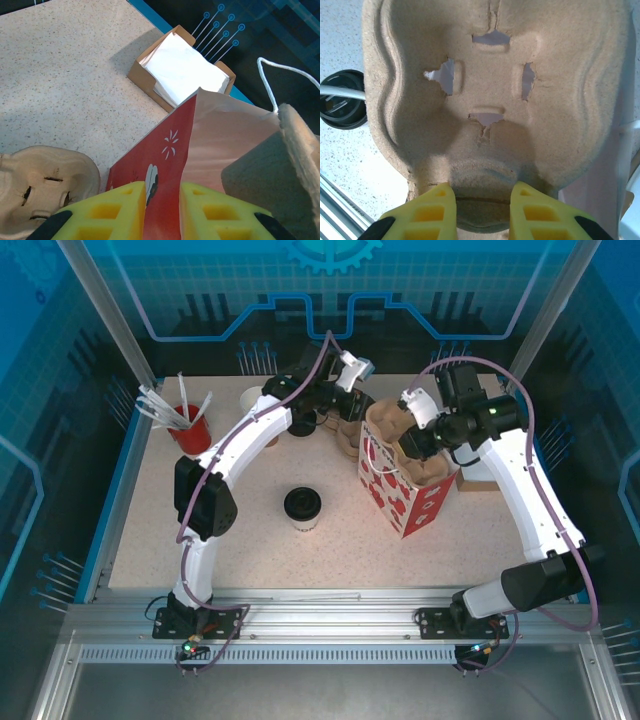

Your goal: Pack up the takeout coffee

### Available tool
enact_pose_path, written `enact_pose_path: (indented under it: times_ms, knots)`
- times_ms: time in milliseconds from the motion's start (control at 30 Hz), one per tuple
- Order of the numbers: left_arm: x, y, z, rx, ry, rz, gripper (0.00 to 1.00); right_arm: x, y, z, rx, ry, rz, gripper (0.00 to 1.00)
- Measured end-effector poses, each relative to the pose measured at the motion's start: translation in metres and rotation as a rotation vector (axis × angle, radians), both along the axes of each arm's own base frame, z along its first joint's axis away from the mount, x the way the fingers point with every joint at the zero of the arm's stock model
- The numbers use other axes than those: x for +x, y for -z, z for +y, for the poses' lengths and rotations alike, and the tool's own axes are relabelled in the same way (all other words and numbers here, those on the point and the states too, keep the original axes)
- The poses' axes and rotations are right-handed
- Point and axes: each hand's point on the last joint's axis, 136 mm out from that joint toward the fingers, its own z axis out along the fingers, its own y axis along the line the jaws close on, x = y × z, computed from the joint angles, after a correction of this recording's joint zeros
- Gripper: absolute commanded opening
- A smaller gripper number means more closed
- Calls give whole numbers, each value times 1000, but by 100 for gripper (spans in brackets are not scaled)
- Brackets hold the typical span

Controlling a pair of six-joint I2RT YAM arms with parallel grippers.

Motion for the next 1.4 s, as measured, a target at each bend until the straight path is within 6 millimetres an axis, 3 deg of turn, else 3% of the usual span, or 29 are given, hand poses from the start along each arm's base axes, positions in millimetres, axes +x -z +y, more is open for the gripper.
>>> enact_pose_path:
  times_ms: [1400]
  knots:
    - [4,0,6,1,-11,0,28,2,-2,-16,17,72,18,12]
